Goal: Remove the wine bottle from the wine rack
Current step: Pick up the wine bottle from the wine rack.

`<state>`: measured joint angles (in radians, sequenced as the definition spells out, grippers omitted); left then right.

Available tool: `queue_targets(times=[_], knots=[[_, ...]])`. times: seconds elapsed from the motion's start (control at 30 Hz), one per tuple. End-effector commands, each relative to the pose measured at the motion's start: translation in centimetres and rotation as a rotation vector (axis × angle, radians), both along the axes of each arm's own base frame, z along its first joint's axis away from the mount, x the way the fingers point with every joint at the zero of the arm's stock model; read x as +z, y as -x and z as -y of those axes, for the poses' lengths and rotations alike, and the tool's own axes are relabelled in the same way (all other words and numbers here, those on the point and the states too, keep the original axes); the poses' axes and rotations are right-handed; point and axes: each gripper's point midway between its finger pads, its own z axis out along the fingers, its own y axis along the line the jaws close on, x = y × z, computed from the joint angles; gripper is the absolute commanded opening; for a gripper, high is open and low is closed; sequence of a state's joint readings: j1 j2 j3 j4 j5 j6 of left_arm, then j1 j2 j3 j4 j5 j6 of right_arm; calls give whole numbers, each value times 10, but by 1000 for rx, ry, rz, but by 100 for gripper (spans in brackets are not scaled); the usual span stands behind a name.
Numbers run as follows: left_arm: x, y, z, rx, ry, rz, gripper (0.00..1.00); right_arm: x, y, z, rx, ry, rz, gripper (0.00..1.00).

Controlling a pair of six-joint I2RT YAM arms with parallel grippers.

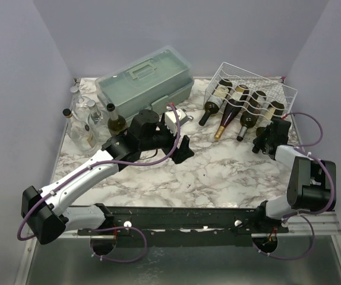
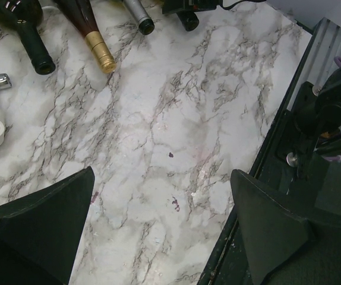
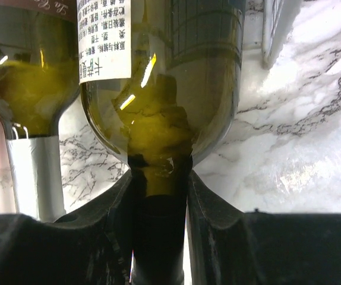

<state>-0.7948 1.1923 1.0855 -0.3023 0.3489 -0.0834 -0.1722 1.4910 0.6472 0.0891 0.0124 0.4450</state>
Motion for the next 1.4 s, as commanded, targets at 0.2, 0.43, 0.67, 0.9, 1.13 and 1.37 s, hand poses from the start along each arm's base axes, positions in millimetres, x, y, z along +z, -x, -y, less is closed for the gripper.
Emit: queue_targets(times=[0.2, 0.43, 0.67, 0.9, 1.13, 1.37], knots=[[-3, -3, -5, 13, -23, 15, 99, 47, 6, -14, 51, -20, 138, 3], [-4, -3, -5, 17, -27, 18, 99, 58, 9, -14, 42, -25, 135, 1], [-2, -3, -6, 18, -25, 23, 99, 61, 22, -17, 34, -47, 78, 0], [0, -1, -6, 15, -18, 24, 99, 80, 30, -15, 12, -35, 98, 0], [1, -1, -7, 13, -16, 22, 99, 94, 39, -14, 3, -26, 123, 0], [2, 0, -6, 11, -12, 19, 99, 105, 47, -15, -4, -24, 131, 0]])
